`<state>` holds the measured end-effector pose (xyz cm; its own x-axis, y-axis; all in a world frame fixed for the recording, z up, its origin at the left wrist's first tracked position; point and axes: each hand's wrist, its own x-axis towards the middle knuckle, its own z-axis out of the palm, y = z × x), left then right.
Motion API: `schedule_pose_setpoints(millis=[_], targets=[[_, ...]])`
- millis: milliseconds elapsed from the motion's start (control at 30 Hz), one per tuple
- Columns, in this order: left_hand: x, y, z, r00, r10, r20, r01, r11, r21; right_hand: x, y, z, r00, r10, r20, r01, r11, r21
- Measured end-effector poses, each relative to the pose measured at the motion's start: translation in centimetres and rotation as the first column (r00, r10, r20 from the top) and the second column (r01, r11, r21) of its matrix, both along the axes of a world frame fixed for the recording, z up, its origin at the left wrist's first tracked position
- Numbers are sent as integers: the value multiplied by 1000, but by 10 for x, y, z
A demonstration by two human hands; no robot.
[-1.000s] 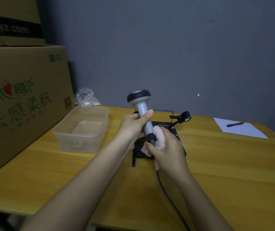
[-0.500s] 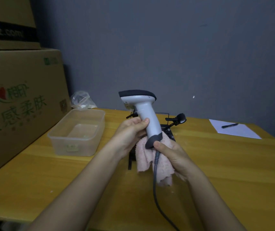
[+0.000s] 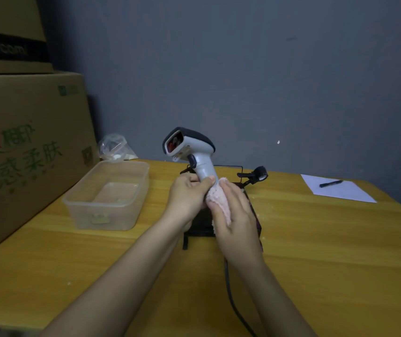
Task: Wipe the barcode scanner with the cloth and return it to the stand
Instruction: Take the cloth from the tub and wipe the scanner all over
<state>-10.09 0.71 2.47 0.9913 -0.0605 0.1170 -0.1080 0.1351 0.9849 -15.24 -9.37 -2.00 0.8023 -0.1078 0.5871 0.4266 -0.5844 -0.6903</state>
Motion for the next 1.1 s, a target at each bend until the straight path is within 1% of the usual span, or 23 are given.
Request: schedule_pose_setpoints(millis=[33,133,167,233,267,300,333,367,433,467,500,533,633,700,733,767,800,833,867,900,933,1000,1100], targets=[[0,2,-1,1000,-1,-10,1,1000,-2,4,-1,-1,999,-34,4,34,999,28],[-2,5,-2,1000,-15,-14,15,1000,-27,15,-11,9,985,-79,-152,120,952,283],[-3,5,-2,1000,-15,-13,15,999,-38,13,-15,13,984,-84,-159,133,936,325],[-2,4,-1,1000,1,5,0,999,-52,4,-19,16,994,-78,-75,99,936,339],[0,3,-1,1000,13,16,-12,998,-56,-2,-18,17,999,-30,-43,42,946,322],[0,2,1,999,24,25,-22,998,-63,-6,-15,16,998,43,-56,-26,959,282],[1,0,1,999,39,29,-37,997,-63,-9,-10,14,988,111,-106,-85,972,220],[1,-2,2,998,60,28,-59,997,-45,-9,-5,10,978,133,-160,-111,984,140],[2,-5,-2,996,84,8,-84,996,0,-4,-1,6,985,54,-162,-56,998,-8],[2,-5,-4,997,78,-8,-78,997,-6,-1,-1,6,990,12,-140,-16,1000,-24],[0,-4,-4,998,66,-18,-66,997,-28,1,-3,8,992,-2,-129,3,1000,9],[0,-2,-7,998,53,-17,-54,998,-43,3,-6,8,990,15,-143,-2,996,91],[0,9,-7,999,31,24,-31,999,8,2,-13,11,962,180,-203,-79,901,426],[0,16,-6,997,-79,3,79,997,13,2,-17,13,924,300,-239,-105,797,595],[1,17,-5,987,-158,-19,158,987,11,2,-19,13,899,358,-253,-123,760,639],[1,17,-5,978,-208,-29,209,978,17,1,-19,12,880,394,-267,-144,755,640],[1,16,-5,976,-215,-25,215,976,31,0,-20,10,875,393,-282,-168,794,584],[2,16,-6,983,-185,-12,185,982,44,-1,-21,9,886,355,-299,-190,865,464],[4,15,-7,990,-140,4,140,989,52,-2,-23,8,904,289,-315,-198,936,293],[5,15,-7,995,-102,14,101,993,57,-2,-27,8,913,239,-331,-206,969,133],[6,15,-7,997,-81,15,80,995,56,-4,-32,9,913,216,-346,-220,975,28],[7,16,-9,998,-68,-6,68,997,40,-6,-44,15,921,196,-337,-216,976,-23],[7,17,-15,999,-47,-25,47,999,3,-8,-53,23,980,57,-193,-61,998,-14]])
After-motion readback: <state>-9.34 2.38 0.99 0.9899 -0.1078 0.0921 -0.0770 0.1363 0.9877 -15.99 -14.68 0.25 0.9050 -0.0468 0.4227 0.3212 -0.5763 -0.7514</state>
